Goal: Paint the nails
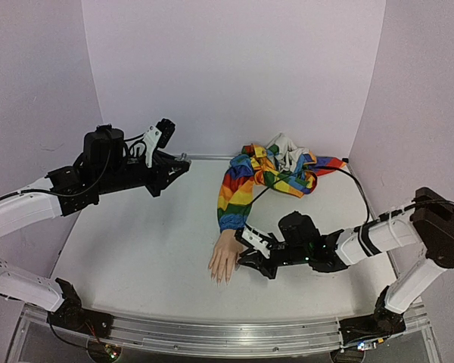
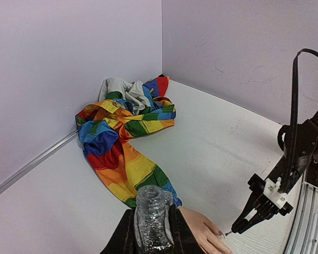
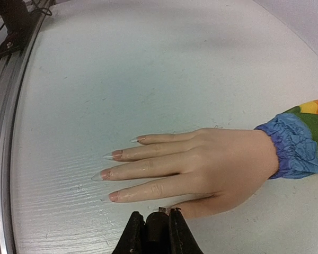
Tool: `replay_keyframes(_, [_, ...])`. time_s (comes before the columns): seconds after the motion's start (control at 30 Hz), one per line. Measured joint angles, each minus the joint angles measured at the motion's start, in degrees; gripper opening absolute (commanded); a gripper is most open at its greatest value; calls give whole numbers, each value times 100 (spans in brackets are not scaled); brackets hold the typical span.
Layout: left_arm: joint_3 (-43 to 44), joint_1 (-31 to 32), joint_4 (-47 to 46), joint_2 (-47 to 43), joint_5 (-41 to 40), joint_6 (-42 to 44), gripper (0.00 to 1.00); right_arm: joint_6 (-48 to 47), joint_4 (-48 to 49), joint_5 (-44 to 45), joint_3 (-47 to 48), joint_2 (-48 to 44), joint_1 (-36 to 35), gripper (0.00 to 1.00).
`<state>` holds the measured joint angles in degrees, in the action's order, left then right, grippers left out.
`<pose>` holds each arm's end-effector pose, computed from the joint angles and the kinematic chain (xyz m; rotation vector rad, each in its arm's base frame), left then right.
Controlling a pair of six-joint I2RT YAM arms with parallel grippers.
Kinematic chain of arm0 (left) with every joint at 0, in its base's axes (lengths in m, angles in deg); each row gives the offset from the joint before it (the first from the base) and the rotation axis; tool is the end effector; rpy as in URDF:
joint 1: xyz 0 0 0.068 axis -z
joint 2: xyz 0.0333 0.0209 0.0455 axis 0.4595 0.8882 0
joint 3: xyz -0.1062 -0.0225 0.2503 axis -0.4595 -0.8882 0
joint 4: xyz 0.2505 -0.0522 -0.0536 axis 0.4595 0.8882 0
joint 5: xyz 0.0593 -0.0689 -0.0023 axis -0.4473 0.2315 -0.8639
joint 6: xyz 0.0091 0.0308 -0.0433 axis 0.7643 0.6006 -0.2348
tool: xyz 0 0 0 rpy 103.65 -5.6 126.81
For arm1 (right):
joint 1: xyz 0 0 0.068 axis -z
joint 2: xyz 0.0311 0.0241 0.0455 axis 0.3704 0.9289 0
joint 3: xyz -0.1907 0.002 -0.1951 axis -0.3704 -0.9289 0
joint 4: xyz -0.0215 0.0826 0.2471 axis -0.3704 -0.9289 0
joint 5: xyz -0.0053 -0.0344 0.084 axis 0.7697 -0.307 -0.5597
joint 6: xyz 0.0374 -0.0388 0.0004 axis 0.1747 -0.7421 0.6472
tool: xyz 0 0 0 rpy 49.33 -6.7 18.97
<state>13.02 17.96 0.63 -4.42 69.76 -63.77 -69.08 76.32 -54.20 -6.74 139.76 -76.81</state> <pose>0.1896 -0.1985 0.3539 0.8672 1.6312 -0.6194 0.1715 0.2623 0.1727 -1.2098 1.4356 0.7590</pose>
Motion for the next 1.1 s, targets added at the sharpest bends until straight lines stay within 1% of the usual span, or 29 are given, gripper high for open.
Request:
replay_keyframes(0.13, [0,0,0,0,9,0,0,2,79,295,-74,-208,0,0])
replay_keyframes(0.33, [0,0,0,0,31,0,0,20,96,452,-46,61,0,0])
replay_keyframes(1.1, [-2,0,0,0,33,2,0,22,105,455,-2,313,0,0])
